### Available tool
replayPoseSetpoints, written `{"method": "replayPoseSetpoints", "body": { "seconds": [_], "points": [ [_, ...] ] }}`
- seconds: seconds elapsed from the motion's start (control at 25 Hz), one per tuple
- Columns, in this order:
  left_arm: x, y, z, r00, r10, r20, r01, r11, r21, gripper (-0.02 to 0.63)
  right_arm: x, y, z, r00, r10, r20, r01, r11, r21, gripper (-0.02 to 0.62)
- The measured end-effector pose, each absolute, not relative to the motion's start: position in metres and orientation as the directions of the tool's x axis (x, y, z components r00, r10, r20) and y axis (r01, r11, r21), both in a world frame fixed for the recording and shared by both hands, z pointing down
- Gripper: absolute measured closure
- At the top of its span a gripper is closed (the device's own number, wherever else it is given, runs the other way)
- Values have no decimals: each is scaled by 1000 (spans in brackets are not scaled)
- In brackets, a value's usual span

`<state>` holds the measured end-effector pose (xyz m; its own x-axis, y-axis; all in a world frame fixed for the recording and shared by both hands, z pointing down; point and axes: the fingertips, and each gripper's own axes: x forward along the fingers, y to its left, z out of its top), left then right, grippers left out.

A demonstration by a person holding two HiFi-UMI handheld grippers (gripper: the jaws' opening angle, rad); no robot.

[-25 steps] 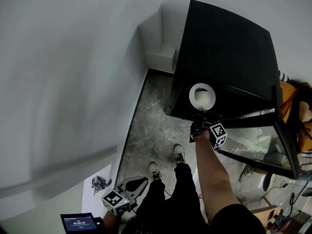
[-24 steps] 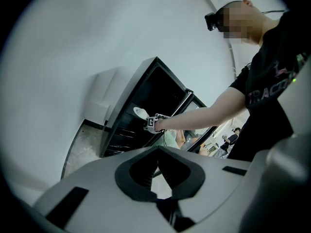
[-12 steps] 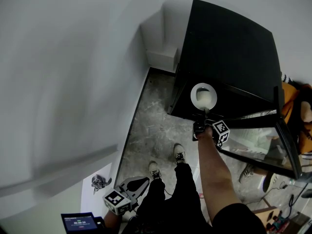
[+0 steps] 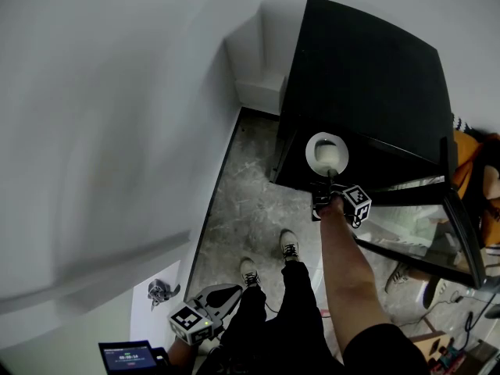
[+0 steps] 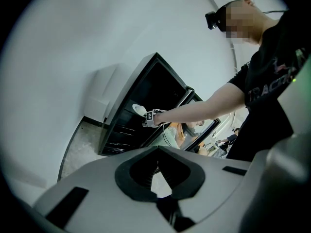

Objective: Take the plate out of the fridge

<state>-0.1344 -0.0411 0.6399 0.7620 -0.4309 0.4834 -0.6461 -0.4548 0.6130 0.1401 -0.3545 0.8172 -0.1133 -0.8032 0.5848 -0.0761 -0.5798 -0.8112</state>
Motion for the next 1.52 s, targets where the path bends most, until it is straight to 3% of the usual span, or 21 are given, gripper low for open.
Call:
{"method": "replayPoseSetpoints", "body": {
  "seconds": [0.56,1.04,1.52],
  "points": [
    [-126,-45,643,776,-409,480,-629,-451,633,600,133,-347,820,-151,-827,542,-29,-545,-838,491],
    [-130,-39,645,780,-406,476,-624,-451,638,601,121,-329,810,-142,-877,458,-10,-462,-887,571],
    [-127,-30,654,775,-393,495,-632,-454,628,601,123,-325,810,-140,-894,425,15,-432,-902,574]
  ]
}}
